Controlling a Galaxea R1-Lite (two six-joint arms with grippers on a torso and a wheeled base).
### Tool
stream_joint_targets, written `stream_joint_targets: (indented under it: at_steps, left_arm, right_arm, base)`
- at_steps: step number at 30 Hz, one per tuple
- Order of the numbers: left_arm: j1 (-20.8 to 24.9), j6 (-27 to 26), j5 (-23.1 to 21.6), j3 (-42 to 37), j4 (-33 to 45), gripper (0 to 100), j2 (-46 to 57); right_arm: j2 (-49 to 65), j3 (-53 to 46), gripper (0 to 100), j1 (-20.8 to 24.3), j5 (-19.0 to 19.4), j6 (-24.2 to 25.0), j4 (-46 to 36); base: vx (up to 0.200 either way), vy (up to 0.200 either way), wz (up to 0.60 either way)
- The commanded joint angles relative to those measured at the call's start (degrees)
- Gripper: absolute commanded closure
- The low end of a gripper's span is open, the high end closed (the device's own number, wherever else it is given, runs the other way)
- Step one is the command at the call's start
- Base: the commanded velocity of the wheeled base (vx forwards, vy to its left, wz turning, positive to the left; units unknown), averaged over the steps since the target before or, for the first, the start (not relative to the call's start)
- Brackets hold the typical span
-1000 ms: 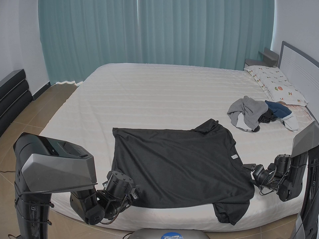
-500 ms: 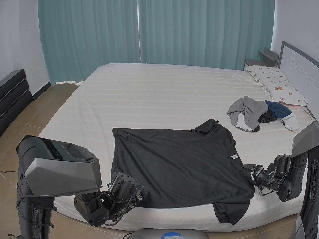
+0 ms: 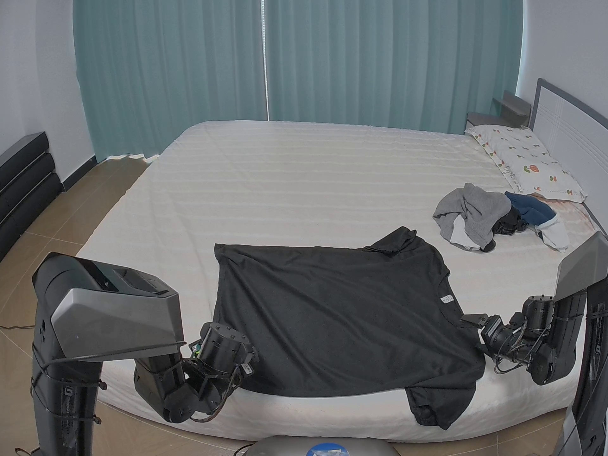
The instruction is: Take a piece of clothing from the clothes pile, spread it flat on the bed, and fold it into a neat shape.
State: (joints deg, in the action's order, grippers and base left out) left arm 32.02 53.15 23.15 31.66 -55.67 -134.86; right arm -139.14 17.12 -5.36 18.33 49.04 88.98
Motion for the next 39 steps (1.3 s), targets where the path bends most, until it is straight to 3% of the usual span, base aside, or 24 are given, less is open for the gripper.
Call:
stream_joint_targets:
  at_steps: [1,24,25,30,39]
  left_arm:
    - [-2.23,-1.91,0.84,-1.95,-0.40,0,0.39]
    - [-3.99,-3.93,1.46,-5.20,-1.10,0,0.48]
    - [-4.16,-3.93,1.46,-5.20,-1.10,100,0.66]
    - [-4.25,-4.81,1.55,-6.61,-1.02,100,2.15]
    - [-5.22,-9.56,1.55,-11.27,-0.93,100,4.61]
  right_arm:
    - [-0.08,-0.06,0,0.00,0.03,0.00,0.76]
    - [0.10,-0.15,0,0.00,0.03,0.00,0.76]
    - [0.19,-0.15,0,0.00,0.03,0.00,0.76]
    - [1.51,-2.09,0,-0.09,-0.14,-0.79,0.76]
    - [2.30,-7.10,0,-0.61,-0.32,-11.34,0.49]
  base:
    - [0.000,0.000,0.00]
    - [0.000,0.000,0.00]
    - [0.000,0.000,0.00]
    - [0.000,0.000,0.00]
    - [0.000,0.000,0.00]
